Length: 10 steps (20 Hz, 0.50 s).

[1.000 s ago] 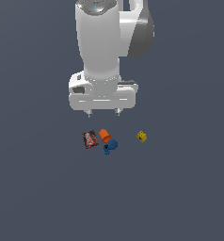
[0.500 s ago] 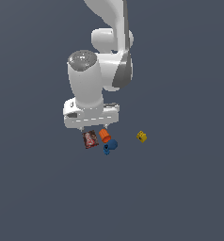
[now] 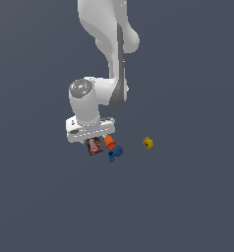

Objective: Pick up a designated object from a clutter of objects.

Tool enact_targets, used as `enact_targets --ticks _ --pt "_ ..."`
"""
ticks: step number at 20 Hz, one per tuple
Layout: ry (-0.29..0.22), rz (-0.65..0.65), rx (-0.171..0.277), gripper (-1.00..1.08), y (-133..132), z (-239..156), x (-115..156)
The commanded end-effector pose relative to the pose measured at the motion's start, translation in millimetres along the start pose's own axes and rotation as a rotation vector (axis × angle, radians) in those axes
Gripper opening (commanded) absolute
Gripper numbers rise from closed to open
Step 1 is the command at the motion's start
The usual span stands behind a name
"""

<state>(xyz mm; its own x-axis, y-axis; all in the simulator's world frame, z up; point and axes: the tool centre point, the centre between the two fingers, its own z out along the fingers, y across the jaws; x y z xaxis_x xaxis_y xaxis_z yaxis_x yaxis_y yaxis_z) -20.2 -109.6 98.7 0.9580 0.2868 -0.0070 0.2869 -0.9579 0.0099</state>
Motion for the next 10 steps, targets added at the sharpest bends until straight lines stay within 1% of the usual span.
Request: enact_targets --ticks 1,5,10 --pt "0.003 -0.021 0.003 1.0 2 13 -7" --pt "0.006 -0.041 0.007 1.0 4 27 -14" --pt "0.007 -0.05 0.01 1.0 5 33 -17"
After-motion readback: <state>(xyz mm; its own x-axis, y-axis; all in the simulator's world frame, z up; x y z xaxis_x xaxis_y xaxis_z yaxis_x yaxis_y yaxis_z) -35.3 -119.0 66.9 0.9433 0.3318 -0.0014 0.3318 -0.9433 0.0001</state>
